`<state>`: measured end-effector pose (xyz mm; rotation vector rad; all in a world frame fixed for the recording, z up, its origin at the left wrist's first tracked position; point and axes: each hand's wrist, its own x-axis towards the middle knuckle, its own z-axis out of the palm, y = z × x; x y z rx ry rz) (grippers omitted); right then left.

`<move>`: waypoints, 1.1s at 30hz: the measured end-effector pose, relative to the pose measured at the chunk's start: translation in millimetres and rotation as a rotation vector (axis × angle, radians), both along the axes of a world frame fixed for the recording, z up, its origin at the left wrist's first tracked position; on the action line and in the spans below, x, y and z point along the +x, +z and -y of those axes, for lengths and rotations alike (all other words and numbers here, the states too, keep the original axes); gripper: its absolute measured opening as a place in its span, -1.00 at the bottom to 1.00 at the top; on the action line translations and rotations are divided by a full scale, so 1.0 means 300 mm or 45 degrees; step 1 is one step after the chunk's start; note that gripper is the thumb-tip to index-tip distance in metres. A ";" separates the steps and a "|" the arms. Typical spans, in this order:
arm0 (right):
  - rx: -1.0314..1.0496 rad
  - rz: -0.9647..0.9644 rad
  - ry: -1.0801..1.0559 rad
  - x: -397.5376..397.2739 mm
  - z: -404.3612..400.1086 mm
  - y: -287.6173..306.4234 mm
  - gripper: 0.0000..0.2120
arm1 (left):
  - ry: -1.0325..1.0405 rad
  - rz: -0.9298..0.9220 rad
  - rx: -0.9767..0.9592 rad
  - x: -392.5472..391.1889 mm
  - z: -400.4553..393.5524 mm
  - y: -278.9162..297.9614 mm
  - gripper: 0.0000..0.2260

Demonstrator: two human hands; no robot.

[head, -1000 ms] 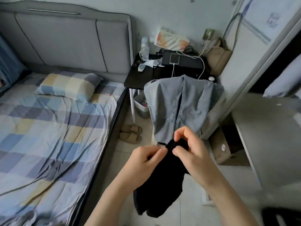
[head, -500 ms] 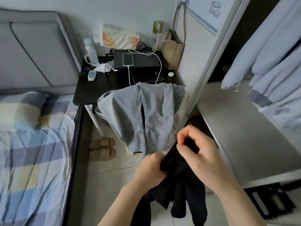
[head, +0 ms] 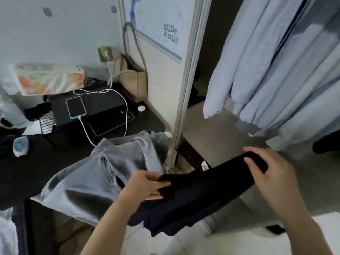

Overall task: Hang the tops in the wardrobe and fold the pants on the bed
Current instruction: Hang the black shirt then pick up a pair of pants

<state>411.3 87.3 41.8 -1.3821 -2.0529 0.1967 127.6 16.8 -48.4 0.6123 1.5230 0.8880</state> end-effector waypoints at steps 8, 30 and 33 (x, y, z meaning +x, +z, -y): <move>-0.303 -0.519 -0.465 0.124 -0.172 -0.043 -0.82 | 0.139 1.069 -0.152 0.164 -0.362 0.140 -0.67; -1.029 -2.119 0.054 -0.047 -0.727 0.081 -0.76 | 0.275 1.001 0.245 -0.143 -0.817 0.364 -0.86; -0.802 -1.683 -0.143 -0.090 -0.746 0.107 -0.65 | -0.074 0.584 0.227 -0.220 -0.836 0.446 -0.78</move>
